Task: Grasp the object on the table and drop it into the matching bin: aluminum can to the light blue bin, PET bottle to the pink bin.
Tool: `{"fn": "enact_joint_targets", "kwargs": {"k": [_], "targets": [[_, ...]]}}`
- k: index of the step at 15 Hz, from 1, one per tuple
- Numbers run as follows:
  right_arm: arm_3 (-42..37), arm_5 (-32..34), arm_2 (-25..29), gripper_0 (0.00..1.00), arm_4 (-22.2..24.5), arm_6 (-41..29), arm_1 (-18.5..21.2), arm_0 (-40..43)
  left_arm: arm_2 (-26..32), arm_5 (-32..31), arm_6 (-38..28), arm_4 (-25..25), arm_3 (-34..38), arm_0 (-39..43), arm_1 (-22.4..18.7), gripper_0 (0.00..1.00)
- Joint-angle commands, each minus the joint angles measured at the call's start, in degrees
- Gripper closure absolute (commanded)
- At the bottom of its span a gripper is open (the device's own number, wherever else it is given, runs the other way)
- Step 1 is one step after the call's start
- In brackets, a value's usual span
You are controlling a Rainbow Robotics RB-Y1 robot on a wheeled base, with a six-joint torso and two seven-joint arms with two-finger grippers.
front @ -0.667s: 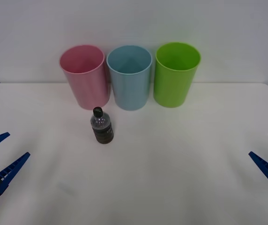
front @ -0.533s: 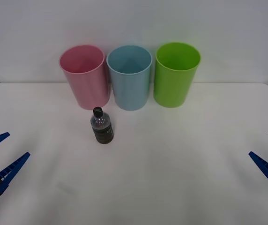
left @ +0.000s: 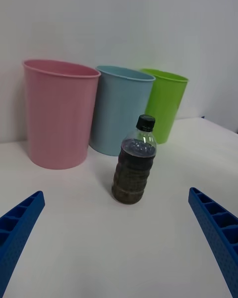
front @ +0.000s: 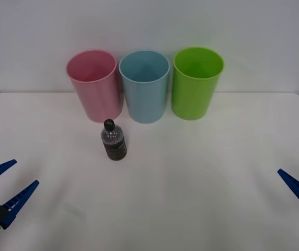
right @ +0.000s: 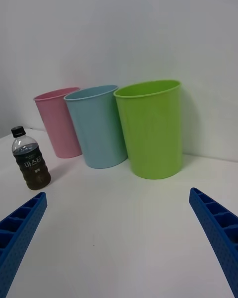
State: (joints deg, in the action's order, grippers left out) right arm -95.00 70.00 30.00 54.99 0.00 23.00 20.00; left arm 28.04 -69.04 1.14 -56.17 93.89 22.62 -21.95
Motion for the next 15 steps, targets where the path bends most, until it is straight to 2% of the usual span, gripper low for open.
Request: {"fn": "enact_joint_targets", "kwargs": {"k": [1,3,6,12,15], "targets": [[0.0,0.0,0.0,0.0,0.01,0.0,0.0,0.0,-0.53,0.92,1.49,-1.84,-0.02,2.43,0.06,0.0],[0.0,0.0,0.0,0.0,0.01,0.0,0.0,0.0,-1.05,2.42,3.78,-2.36,-0.37,3.84,0.15,0.0],[0.0,0.0,0.0,0.0,0.01,0.0,0.0,0.0,-6.59,9.54,7.73,-2.45,-0.37,3.22,0.06,0.0],[0.0,0.0,0.0,0.0,0.01,0.0,0.0,0.0,-14.76,17.45,9.05,-2.54,-0.37,0.59,0.59,0.0],[0.0,0.0,0.0,0.0,0.01,0.0,0.0,0.0,-16.43,19.47,8.79,-4.83,-0.46,-1.52,3.32,0.0]]}}
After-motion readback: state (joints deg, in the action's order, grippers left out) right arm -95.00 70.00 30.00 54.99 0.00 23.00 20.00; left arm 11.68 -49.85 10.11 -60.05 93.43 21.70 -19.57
